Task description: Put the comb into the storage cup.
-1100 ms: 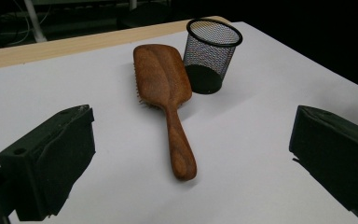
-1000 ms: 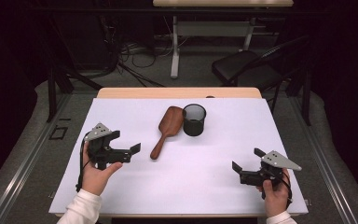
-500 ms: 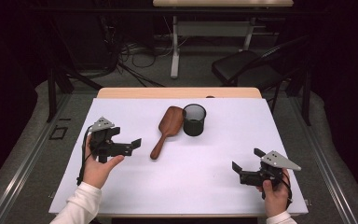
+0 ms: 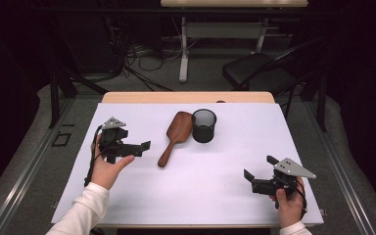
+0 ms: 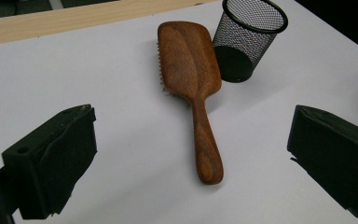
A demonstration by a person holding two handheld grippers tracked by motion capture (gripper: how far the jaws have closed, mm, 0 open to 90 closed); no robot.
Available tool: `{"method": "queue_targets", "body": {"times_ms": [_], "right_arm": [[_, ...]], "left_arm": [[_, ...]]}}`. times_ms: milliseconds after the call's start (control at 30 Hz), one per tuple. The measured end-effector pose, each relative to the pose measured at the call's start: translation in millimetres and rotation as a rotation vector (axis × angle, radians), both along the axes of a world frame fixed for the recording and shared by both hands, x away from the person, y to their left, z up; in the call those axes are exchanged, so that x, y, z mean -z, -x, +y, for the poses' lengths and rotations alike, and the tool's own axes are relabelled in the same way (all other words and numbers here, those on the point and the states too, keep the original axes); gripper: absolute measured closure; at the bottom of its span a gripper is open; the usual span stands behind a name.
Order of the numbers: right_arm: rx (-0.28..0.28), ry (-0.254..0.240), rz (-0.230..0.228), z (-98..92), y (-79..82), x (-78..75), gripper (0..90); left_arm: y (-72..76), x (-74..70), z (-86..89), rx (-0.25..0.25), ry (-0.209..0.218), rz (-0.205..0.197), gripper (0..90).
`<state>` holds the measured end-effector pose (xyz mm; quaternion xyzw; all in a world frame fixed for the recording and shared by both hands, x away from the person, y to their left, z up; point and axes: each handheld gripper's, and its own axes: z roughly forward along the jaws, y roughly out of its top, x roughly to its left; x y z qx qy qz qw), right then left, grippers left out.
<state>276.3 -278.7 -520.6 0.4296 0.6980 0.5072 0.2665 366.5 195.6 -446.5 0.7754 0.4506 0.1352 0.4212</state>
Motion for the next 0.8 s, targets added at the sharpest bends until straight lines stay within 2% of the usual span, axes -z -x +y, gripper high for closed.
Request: {"method": "queue_targets", "body": {"times_ms": [600, 800], "right_arm": [[0.002, 0.002, 0.001, -1.4, -1.4, 1.4, 0.4], [0.005, -0.003, 0.007, -1.5, -1.6, 1.8, 0.5]], "left_arm": [[-21.7, 6.3, -25.5, 0.003, -0.078, 0.047, 2.4], [-28.5, 10.7, -31.6, -0.004, -0.076, 0.069, 2.5]]}}
